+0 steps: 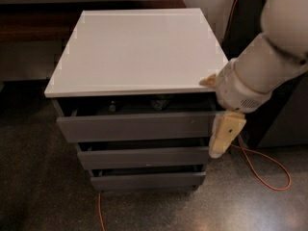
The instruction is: Pick water bottle from top drawer and place on counter
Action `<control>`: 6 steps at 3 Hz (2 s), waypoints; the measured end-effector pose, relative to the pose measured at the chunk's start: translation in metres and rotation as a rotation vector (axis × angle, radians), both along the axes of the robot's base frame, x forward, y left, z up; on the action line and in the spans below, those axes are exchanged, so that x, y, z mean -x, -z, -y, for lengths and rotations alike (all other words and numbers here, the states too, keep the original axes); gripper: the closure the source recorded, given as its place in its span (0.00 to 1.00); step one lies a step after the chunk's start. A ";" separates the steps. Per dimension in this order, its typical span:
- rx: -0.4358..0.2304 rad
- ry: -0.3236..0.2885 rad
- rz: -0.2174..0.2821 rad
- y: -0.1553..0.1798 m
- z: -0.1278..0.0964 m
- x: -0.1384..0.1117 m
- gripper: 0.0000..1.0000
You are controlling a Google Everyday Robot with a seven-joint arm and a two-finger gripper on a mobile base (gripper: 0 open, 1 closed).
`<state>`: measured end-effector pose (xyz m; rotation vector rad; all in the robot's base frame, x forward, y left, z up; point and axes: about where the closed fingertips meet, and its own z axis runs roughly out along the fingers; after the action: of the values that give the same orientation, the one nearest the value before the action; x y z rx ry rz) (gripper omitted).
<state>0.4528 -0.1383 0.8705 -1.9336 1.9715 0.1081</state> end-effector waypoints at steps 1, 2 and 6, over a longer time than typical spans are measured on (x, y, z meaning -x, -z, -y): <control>0.037 -0.066 0.000 0.040 -0.011 -0.002 0.00; 0.059 -0.111 0.051 0.076 -0.019 -0.005 0.00; 0.123 -0.154 0.158 0.144 -0.021 -0.073 0.00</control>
Offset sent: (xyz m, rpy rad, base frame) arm 0.0181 0.0282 -0.1157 -0.0697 -0.1562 0.1444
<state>0.5259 -0.1175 0.7266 -2.1005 1.7639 -0.1251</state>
